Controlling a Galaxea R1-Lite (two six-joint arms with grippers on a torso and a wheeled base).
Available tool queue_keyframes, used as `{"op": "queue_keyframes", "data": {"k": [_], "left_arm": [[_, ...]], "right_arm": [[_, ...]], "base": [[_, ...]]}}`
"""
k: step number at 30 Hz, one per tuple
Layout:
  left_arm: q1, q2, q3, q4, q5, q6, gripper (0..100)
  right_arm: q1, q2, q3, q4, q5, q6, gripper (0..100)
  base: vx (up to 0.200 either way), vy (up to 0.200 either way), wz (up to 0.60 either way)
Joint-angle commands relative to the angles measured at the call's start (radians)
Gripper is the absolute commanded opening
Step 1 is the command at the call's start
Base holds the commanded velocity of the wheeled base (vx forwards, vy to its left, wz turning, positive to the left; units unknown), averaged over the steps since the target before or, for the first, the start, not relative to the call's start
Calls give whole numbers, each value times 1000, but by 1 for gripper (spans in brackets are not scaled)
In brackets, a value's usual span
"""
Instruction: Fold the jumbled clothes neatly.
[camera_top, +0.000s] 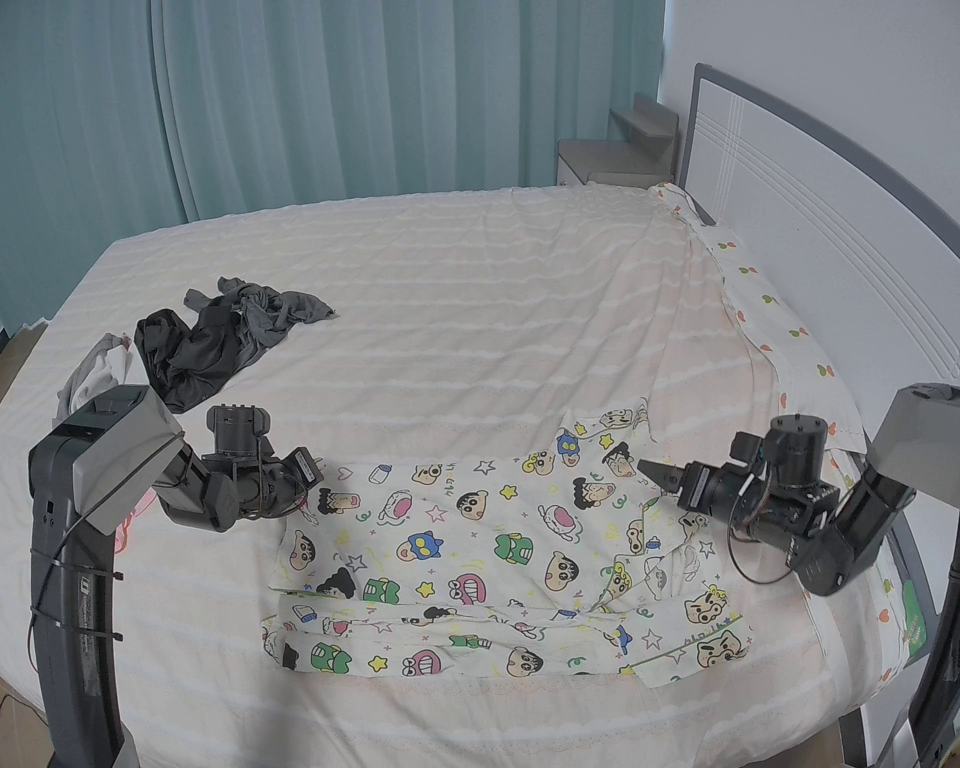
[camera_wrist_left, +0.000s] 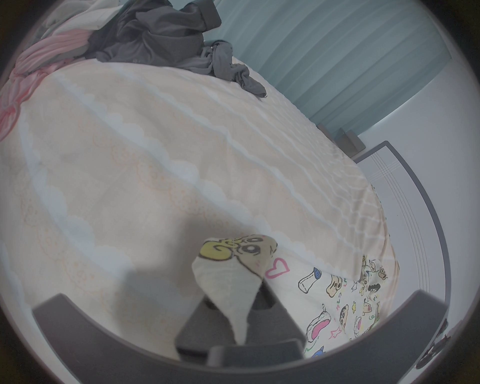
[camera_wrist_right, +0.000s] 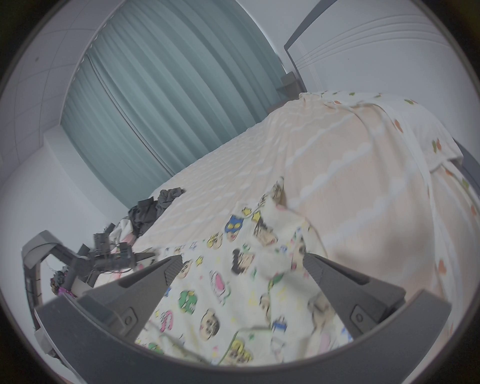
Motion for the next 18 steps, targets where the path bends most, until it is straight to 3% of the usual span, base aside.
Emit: {"op": "queue_keyframes", "data": {"k": [1, 7, 18], "left_arm": [[2, -97, 83, -68, 83, -19, 0], [-2, -129, 95, -68, 85, -35, 0], [-4, -131, 106, -68, 91, -35, 0]], "right_arm": [[-69, 205, -401, 256, 9, -188, 100], [-75, 299, -545, 350, 9, -294, 100], [-24, 398, -709, 417, 14, -319, 100]], "base": [[0, 0, 0], [0, 0, 0], [0, 0, 0]]}}
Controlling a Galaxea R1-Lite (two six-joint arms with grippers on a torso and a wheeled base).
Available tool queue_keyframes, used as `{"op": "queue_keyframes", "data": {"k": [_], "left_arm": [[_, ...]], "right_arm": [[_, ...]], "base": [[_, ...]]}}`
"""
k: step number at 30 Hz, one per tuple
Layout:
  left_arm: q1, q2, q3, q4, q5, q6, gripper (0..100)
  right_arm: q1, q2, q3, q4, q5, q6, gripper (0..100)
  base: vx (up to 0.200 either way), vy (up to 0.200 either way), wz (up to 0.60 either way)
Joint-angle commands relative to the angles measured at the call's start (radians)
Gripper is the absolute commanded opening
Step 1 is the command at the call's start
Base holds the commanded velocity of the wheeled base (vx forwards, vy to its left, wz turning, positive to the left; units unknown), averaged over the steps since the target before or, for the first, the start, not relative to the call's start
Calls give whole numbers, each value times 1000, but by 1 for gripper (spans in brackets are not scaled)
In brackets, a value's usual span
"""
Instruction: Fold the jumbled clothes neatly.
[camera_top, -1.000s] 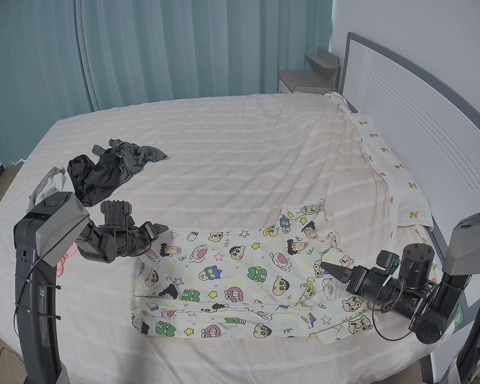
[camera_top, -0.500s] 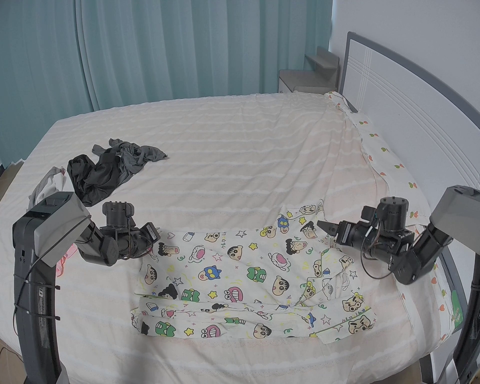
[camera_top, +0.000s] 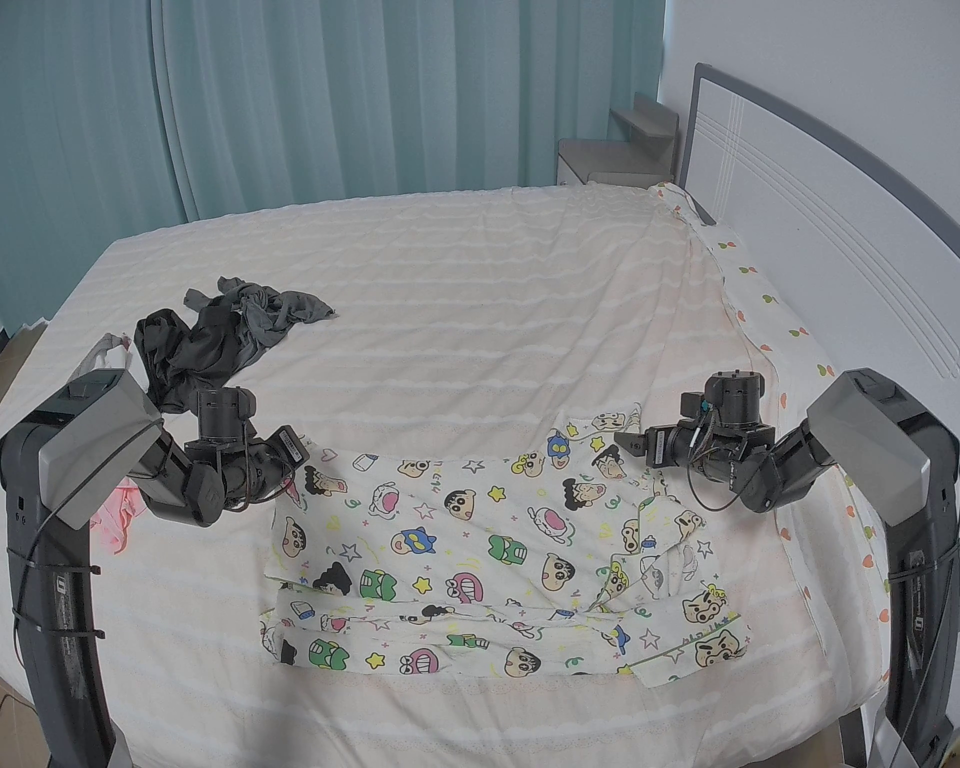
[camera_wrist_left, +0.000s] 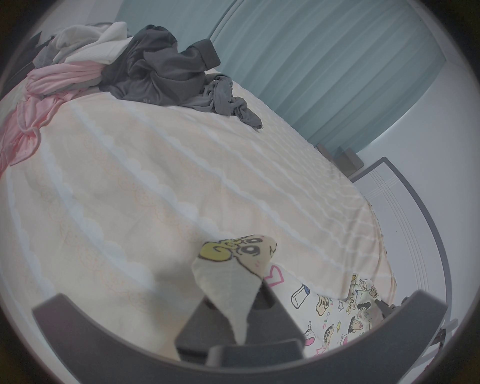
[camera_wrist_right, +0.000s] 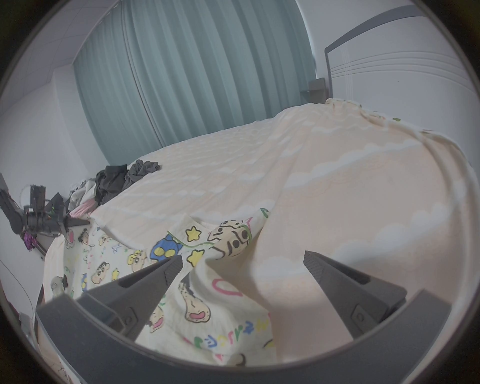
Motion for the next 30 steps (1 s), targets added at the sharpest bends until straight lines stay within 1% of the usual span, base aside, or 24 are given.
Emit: {"op": "queue_keyframes", "data": {"k": [1, 7, 8, 13, 16, 20, 22, 24, 28, 30], "left_arm": [[-1, -17, 15, -2, 2, 0, 0], [-2, -17, 18, -2, 0, 0, 0], [-2, -17, 19, -4, 2, 0, 0], [-4, -18, 27, -5, 2, 3, 0], [-15, -31, 39, -10, 5, 3, 0], [-28, -43, 39, -12, 37, 4, 0], [-30, -46, 39, -12, 43, 6, 0], [-36, -60, 39, -12, 54, 7, 0], [-42, -69, 39, -13, 57, 10, 0], [-44, -72, 38, -15, 80, 13, 0]], "right_arm": [[28, 72, -58, 10, 4, -4, 100], [45, 104, -127, 30, 4, -2, 100], [45, 109, -137, 42, 4, -2, 0], [33, 106, -143, 36, 5, 6, 0], [13, 94, -130, -8, 7, 13, 0], [-6, 87, -126, -74, 7, 70, 0], [-6, 84, -126, -82, 7, 84, 0], [-18, 69, -124, -99, 13, 122, 0], [-20, 58, -124, -114, 24, 142, 0], [-20, 45, -115, -125, 28, 164, 0]], "base": [[0, 0, 0], [0, 0, 0], [0, 0, 0], [0, 0, 0], [0, 0, 0], [0, 0, 0], [0, 0, 0], [0, 0, 0], [0, 0, 0], [0, 0, 0]]}}
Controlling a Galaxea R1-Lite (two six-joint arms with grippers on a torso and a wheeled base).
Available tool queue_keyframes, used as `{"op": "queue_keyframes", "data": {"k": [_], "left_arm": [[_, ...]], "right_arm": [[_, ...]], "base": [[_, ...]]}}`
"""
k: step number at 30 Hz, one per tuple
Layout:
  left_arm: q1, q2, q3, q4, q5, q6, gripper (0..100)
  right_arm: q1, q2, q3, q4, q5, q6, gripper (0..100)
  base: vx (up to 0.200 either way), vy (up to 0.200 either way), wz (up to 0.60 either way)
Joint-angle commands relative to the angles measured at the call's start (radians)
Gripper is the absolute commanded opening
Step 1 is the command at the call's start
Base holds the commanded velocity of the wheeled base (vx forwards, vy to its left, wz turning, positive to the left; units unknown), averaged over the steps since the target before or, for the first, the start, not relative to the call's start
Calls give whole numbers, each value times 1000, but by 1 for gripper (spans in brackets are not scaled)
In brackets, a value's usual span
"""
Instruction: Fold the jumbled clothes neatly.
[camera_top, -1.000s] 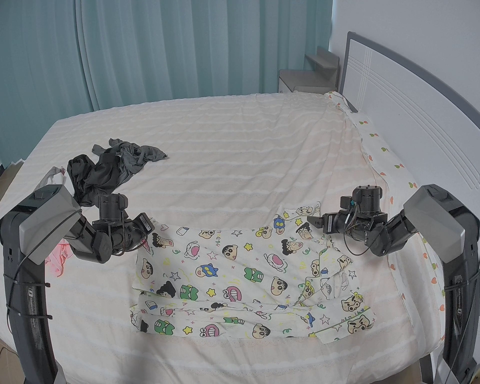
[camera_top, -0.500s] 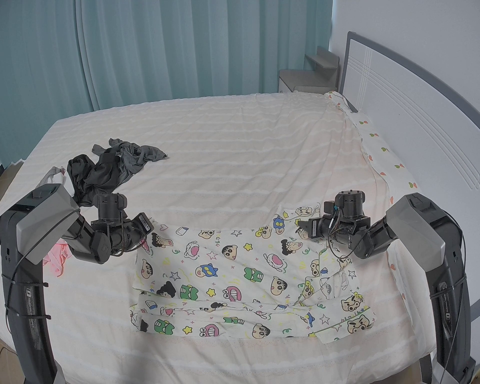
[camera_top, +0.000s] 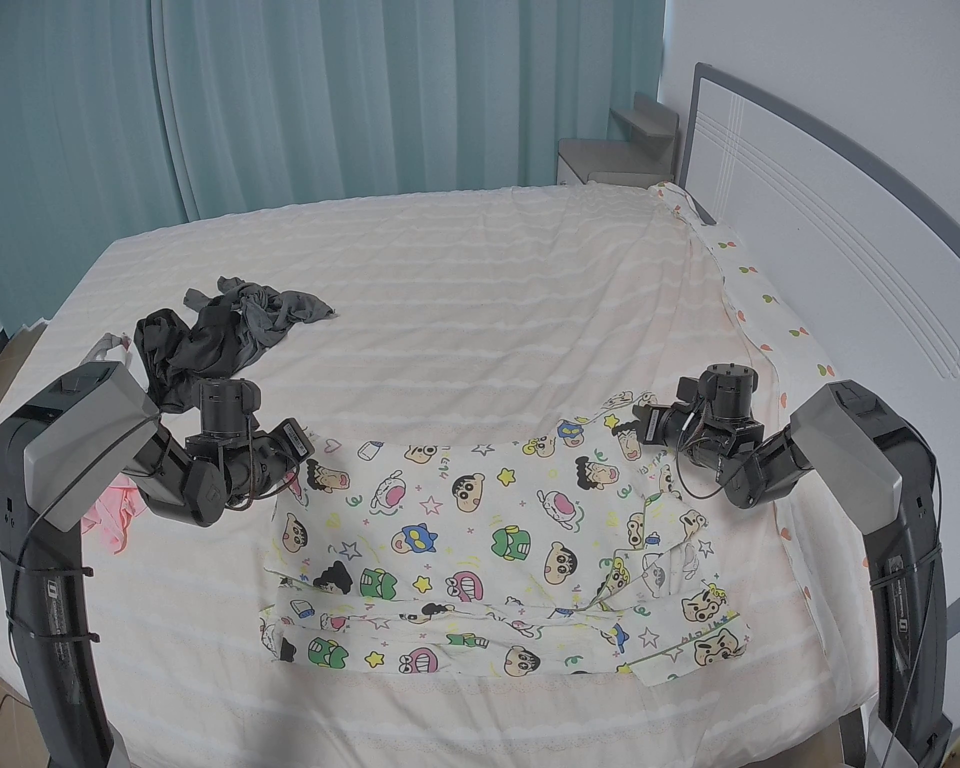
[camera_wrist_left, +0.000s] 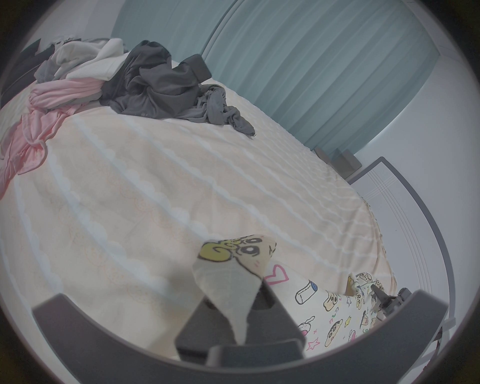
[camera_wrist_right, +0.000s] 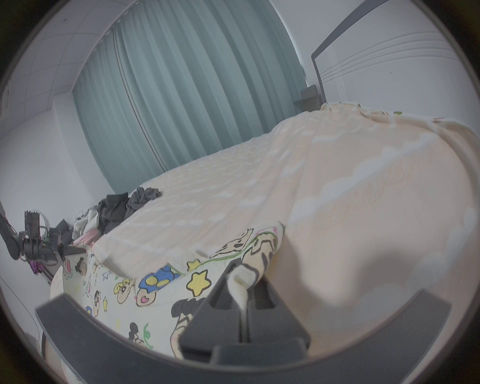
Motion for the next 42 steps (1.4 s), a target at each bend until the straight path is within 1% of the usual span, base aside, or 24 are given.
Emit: {"op": "queue_keyframes", "data": {"k": [1, 6, 12, 15, 16, 17, 18, 25, 27, 28, 29, 30, 31, 32, 33, 35, 36, 37, 39, 41, 42], "left_arm": [[-3, -16, -2, -3, 19, 1, 0], [-3, -19, 0, -43, 31, -1, 0], [-6, -39, 24, -45, 31, 1, 0], [-11, -59, 67, -45, 28, 45, 0], [-11, -60, 69, -46, 28, 48, 0], [-14, -69, 87, -46, 28, 77, 0], [-14, -75, 96, -46, 28, 87, 0], [-31, -123, 170, -48, 23, 114, 0], [-32, -129, 182, -48, 22, 117, 0], [-38, -143, 210, -49, 22, 128, 0], [-38, -151, 227, -49, 22, 136, 0], [-38, -151, 227, -49, 22, 136, 0], [-40, -161, 261, -49, 20, 154, 0], [-40, -164, 277, -51, 20, 163, 0], [-40, -166, 287, -52, 20, 171, 0], [-40, -170, 334, -71, 19, 192, 0], [-40, -170, 334, -71, 19, 192, 0], [-46, -170, 377, -97, 19, 200, 0], [-50, -169, 423, -135, 19, 202, 0], [-52, -166, 437, -149, 19, 202, 0], [-61, -161, 475, -186, 19, 202, 0]], "right_arm": [[-3, -30, 10, -12, 5, 13, 0], [-3, -45, 11, -30, 11, 14, 0], [-9, -71, 40, -31, 14, 14, 0], [-19, -119, 120, -44, 55, 16, 0], [-21, -122, 125, -47, 59, 18, 0], [-24, -149, 184, -79, 83, 22, 0], [-27, -160, 211, -94, 95, 22, 0], [-55, -240, 427, -199, 177, 21, 0], [-58, -248, 456, -214, 184, 21, 0], [-61, -269, 522, -248, 207, 19, 0], [-64, -280, 557, -266, 220, 18, 0], [-64, -280, 557, -266, 220, 18, 0], [-69, -297, 626, -294, 246, 13, 0], [-69, -301, 655, -309, 255, 11, 0], [-69, -303, 675, -320, 259, 10, 0], [-69, -301, 749, -384, 263, 1, 0], [-69, -301, 749, -384, 263, 1, 0], [-67, -294, 807, -438, 264, -1, 0], [-67, -284, 858, -479, 269, -2, 0], [-67, -281, 876, -490, 273, -5, 0], [-67, -268, 933, -521, 293, -28, 0]], "base": [[0, 0, 0], [0, 0, 0], [0, 0, 0], [0, 0, 0], [0, 0, 0], [0, 0, 0], [0, 0, 0], [0, 0, 0], [0, 0, 0], [0, 0, 0], [0, 0, 0], [0, 0, 0], [0, 0, 0], [0, 0, 0], [0, 0, 0], [0, 0, 0], [0, 0, 0], [0, 0, 0], [0, 0, 0], [0, 0, 0], [0, 0, 0]]}}
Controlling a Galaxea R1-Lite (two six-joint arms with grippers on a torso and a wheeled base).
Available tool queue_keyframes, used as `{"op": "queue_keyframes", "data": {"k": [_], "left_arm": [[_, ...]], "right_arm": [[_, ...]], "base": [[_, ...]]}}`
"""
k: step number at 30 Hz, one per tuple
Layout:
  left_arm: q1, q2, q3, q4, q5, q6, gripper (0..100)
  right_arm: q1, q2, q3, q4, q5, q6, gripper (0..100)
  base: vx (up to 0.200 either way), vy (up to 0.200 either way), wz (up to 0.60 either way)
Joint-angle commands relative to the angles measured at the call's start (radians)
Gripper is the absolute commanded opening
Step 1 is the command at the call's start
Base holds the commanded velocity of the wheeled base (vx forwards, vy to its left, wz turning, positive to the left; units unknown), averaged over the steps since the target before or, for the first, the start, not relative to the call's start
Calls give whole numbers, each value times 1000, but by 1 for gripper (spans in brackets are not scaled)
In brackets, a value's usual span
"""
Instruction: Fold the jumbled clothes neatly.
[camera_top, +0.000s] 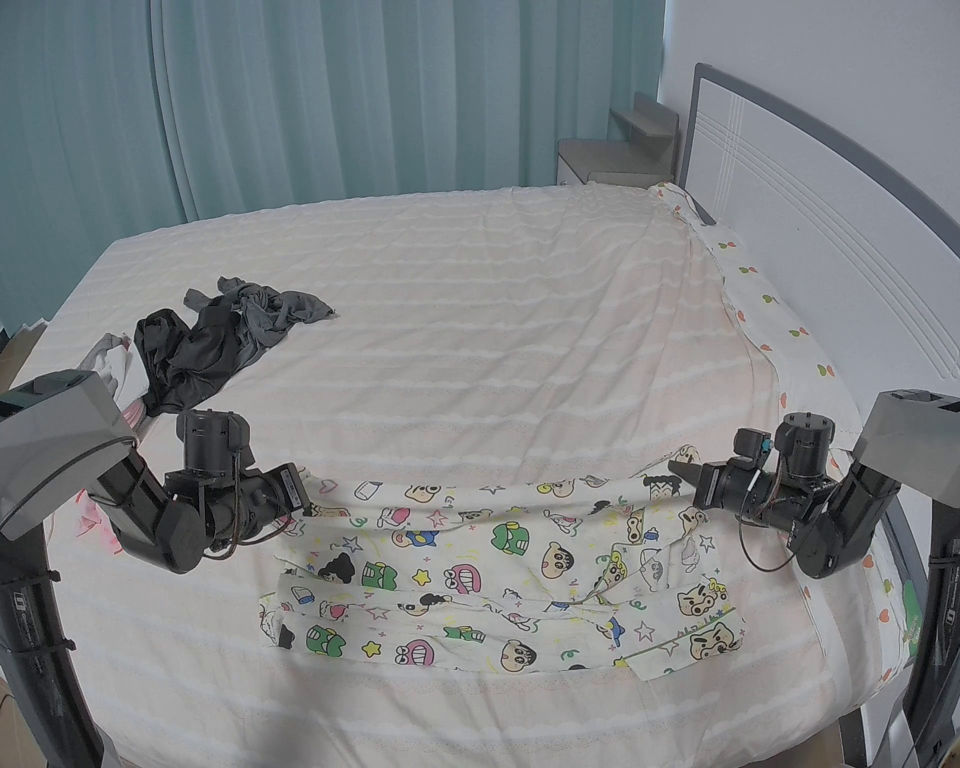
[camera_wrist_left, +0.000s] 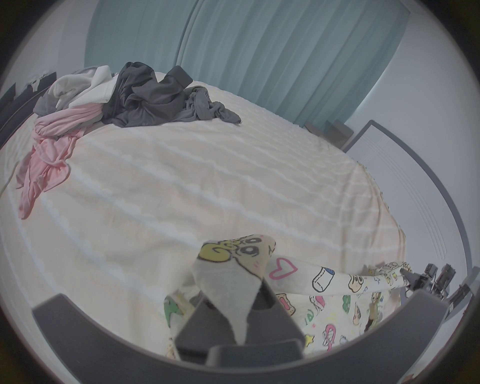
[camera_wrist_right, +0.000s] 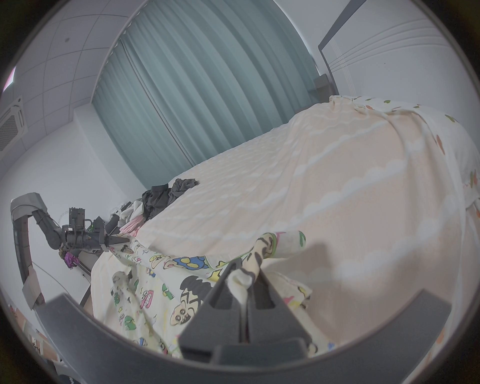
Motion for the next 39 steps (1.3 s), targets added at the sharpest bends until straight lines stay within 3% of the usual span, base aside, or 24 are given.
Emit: {"op": "queue_keyframes", "data": {"k": [1, 8, 14, 27, 39], "left_arm": [[-21, -7, 132, -83, -1, 12, 0], [-32, 3, 213, -128, -1, 12, 0], [-32, 26, 273, -162, -1, 12, 0], [-32, 75, 351, -275, -1, 12, 0], [-32, 89, 359, -280, -2, 3, 0]], "right_arm": [[-3, 13, 167, -86, 39, -39, 0], [5, 111, 292, -215, 56, -112, 0], [5, 165, 341, -299, 53, -125, 0], [-1, 150, 361, -299, 56, -157, 0], [-1, 142, 394, -299, 57, -155, 0]], "base": [[0, 0, 0], [0, 0, 0], [0, 0, 0], [0, 0, 0], [0, 0, 0]]}}
